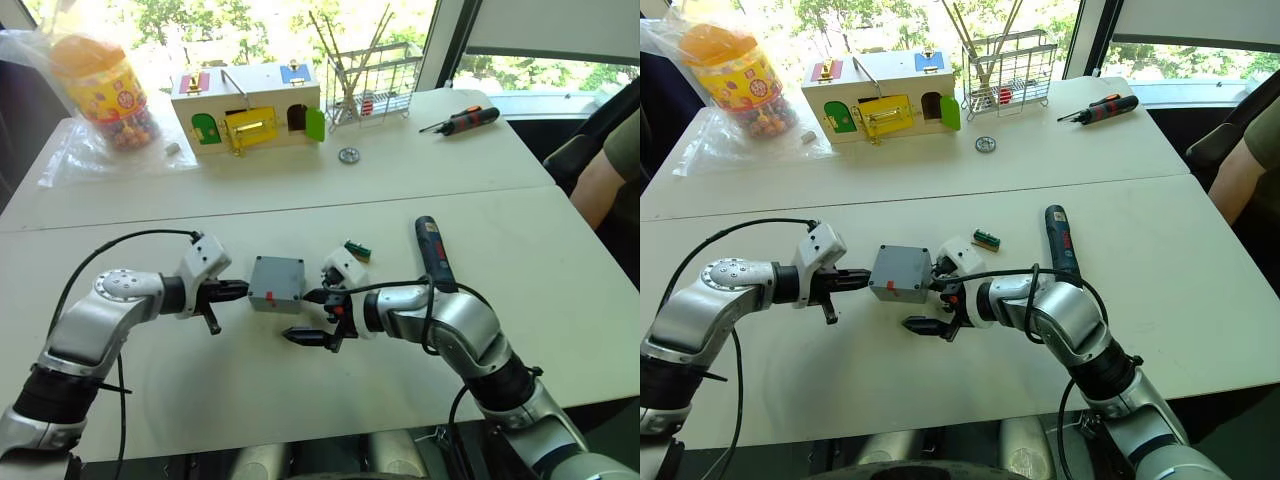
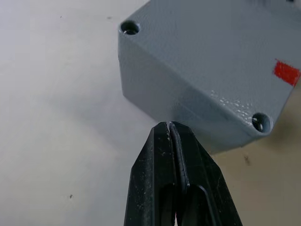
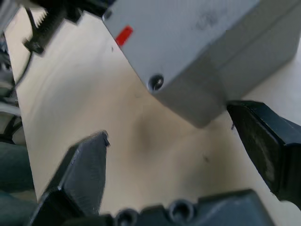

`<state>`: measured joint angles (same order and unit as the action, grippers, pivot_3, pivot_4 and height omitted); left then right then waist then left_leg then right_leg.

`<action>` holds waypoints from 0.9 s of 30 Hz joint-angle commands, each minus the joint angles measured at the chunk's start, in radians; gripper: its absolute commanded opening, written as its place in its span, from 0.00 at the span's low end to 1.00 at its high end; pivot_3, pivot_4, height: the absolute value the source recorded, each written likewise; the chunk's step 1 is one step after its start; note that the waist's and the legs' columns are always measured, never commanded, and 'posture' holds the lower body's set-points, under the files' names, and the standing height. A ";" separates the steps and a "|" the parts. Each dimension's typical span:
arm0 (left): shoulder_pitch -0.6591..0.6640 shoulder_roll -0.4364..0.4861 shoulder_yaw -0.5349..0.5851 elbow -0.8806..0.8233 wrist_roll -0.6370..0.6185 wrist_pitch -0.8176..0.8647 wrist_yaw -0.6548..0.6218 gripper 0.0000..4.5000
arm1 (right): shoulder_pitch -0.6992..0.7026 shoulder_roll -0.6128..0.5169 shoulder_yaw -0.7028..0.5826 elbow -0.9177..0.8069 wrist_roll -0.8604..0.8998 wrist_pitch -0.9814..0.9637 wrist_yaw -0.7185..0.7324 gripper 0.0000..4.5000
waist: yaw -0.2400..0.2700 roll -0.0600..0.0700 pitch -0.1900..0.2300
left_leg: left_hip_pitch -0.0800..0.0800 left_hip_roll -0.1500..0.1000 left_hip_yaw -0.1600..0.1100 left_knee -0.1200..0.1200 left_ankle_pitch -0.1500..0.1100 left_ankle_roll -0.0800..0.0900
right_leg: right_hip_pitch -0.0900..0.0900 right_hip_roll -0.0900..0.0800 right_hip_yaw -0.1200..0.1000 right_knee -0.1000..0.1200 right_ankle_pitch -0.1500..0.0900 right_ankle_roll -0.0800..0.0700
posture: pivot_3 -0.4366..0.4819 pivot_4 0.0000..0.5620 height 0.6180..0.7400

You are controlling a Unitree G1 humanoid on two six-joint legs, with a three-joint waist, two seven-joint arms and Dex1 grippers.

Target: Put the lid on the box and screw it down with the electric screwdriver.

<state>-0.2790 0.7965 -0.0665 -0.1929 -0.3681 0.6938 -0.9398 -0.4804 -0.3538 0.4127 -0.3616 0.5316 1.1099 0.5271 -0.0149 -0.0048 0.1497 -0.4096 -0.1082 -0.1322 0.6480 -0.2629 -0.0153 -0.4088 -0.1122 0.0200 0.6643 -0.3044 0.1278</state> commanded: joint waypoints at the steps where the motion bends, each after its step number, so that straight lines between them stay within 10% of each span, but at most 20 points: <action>1: -0.044 -0.017 -0.020 0.031 0.024 -0.050 -0.012 0.00 | -0.007 0.119 -0.036 -0.006 0.055 0.021 -0.020 1.00 | -0.002 0.000 0.000 | 0.000 0.000 0.000 0.000 0.000 0.000 | 0.000 0.000 0.000 0.000 0.000 0.000 | 0.48 0.27 1.00; 7: -0.092 -0.040 -0.059 0.121 0.076 -0.113 -0.052 0.00 | 0.014 0.211 -0.084 -0.037 0.101 0.121 -0.057 1.00 | -0.002 0.000 0.000 | 0.000 0.000 -0.001 0.000 0.000 0.000 | 0.000 0.000 -0.001 0.001 0.000 0.000 | 0.48 0.27 1.00; 12: -0.087 -0.006 -0.034 0.165 0.099 -0.149 -0.070 0.00 | -0.021 0.078 -0.068 -0.115 0.057 0.096 -0.026 1.00 | -0.001 0.000 0.000 | 0.000 -0.002 -0.001 0.000 0.000 0.000 | 0.000 0.000 -0.001 0.001 0.000 0.000 | 0.48 0.27 1.00; 27: 0.134 0.081 0.053 -0.057 0.006 -0.027 -0.085 0.00 | -0.179 -0.056 0.142 0.213 -0.248 -0.464 0.273 1.00 | -0.018 0.000 0.000 | 0.000 0.000 -0.001 -0.001 0.000 0.000 | 0.000 0.000 -0.001 0.001 0.000 0.000 | 0.48 0.27 1.00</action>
<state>-0.1435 0.8794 -0.0235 -0.2166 -0.3474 0.6544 -1.0362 -0.6384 -0.4222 0.5367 -0.1620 0.3123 0.7131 0.7631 -0.0326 -0.0047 0.1497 -0.4095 -0.1086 -0.1328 0.6474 -0.2629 -0.0155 -0.4092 -0.1126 0.0188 0.6651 -0.3044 0.1277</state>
